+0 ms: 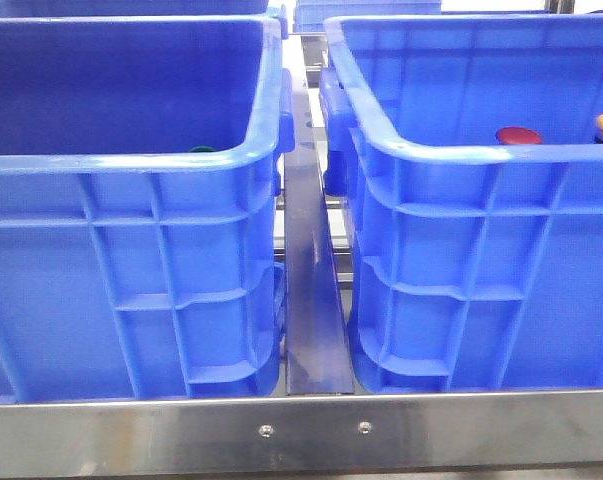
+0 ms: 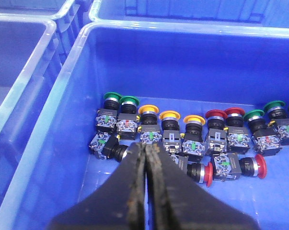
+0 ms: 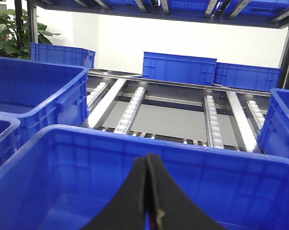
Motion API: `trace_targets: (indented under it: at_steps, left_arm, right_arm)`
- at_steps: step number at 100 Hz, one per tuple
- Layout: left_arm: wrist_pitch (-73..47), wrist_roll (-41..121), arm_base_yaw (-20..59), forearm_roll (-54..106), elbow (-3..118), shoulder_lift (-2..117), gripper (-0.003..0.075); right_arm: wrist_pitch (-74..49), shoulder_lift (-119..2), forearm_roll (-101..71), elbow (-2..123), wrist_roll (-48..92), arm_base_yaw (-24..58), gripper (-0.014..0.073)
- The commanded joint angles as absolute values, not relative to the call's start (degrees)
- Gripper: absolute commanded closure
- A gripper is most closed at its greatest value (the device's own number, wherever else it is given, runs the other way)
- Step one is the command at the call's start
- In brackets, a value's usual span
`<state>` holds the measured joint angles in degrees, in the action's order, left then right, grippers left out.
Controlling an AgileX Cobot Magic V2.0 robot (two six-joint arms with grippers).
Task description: Pick red and yellow buttons and place in box
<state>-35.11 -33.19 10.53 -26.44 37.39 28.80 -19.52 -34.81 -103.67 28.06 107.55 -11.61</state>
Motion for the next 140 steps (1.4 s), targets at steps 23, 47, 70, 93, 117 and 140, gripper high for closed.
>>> trace_targets:
  at_steps: [23,47,70,93,117,140]
  left_arm:
    - [-31.1,-33.9,10.4,-27.7,38.8,29.0,0.0739]
    - [-31.1,-33.9,10.4,-27.7,38.8,29.0,0.0739]
    - [-31.1,-33.9,10.4,-27.7,38.8,29.0,0.0739]
    - [-31.0,-33.9,10.4,-29.2,38.8,28.9,0.0739]
    - [-25.5,-15.4,9.8,-18.3,36.9,25.4,0.0739]
    - [-15.7,-8.6,3.4,-10.6,26.6,16.3,0.0739]
  right_arm:
    - [-21.7,-34.7,-109.9,29.6,107.5,-11.7,0.0654]
    - [-21.7,-34.7,-109.9,29.6,107.5,-11.7,0.0654]
    - [-21.7,-34.7,-109.9,29.6,107.5,-11.7,0.0654]
    - [-21.7,-34.7,-109.9,29.6,107.5,-11.7,0.0654]
    - [-21.7,-34.7,-109.9,29.6,107.5,-11.7,0.0654]
    - [-21.7,-34.7,-109.9,29.6,107.5,-11.7,0.0654]
